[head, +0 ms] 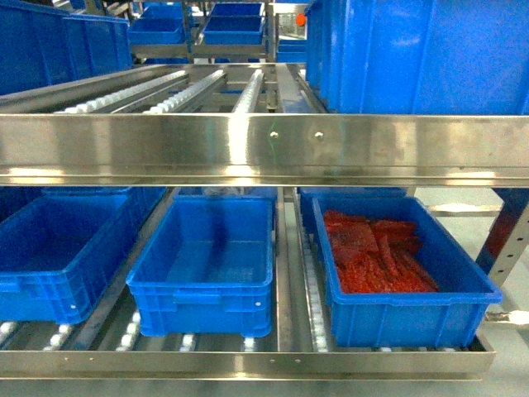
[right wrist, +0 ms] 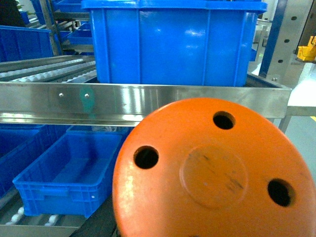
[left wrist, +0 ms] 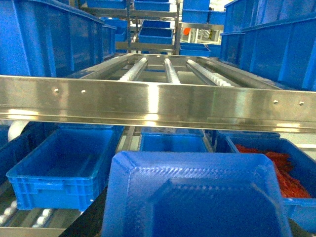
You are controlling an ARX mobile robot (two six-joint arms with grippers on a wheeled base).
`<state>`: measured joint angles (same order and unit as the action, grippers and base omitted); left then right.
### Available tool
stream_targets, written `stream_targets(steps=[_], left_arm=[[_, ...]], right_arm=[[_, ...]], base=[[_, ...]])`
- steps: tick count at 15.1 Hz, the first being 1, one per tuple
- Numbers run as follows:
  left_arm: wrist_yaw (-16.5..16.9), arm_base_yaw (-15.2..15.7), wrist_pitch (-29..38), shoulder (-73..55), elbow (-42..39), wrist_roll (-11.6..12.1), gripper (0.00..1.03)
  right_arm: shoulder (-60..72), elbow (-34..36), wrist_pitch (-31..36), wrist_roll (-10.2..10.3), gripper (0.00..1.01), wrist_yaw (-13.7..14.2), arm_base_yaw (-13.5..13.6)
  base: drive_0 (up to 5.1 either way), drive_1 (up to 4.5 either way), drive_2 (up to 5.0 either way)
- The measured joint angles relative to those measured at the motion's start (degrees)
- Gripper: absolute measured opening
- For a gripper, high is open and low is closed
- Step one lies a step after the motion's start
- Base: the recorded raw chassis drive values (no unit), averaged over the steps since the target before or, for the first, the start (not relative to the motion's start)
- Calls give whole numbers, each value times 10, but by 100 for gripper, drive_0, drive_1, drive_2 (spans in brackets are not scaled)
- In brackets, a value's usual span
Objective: Sort blue parts and orange caps into right shelf containers
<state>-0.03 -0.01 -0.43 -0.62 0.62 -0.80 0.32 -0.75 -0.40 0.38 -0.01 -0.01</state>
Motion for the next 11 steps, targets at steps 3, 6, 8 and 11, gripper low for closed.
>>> stream_targets(steps=[3, 6, 8, 11], left_arm=[[0, 0, 1, 0, 0, 0, 42], [0, 0, 0, 0, 0, 0, 42], [0, 0, 1, 0, 0, 0, 42], [0, 0, -1, 0, 0, 0, 42]], right_arm=[[0, 0, 1, 0, 45, 0, 0], [0, 0, 0, 0, 45, 0, 0], [0, 0, 2, 0, 45, 0, 0], [0, 0, 0, 0, 45, 0, 0]], base=[[-500, 246, 246], [-496, 250, 250], [-486, 259, 259], [-490, 255, 255]])
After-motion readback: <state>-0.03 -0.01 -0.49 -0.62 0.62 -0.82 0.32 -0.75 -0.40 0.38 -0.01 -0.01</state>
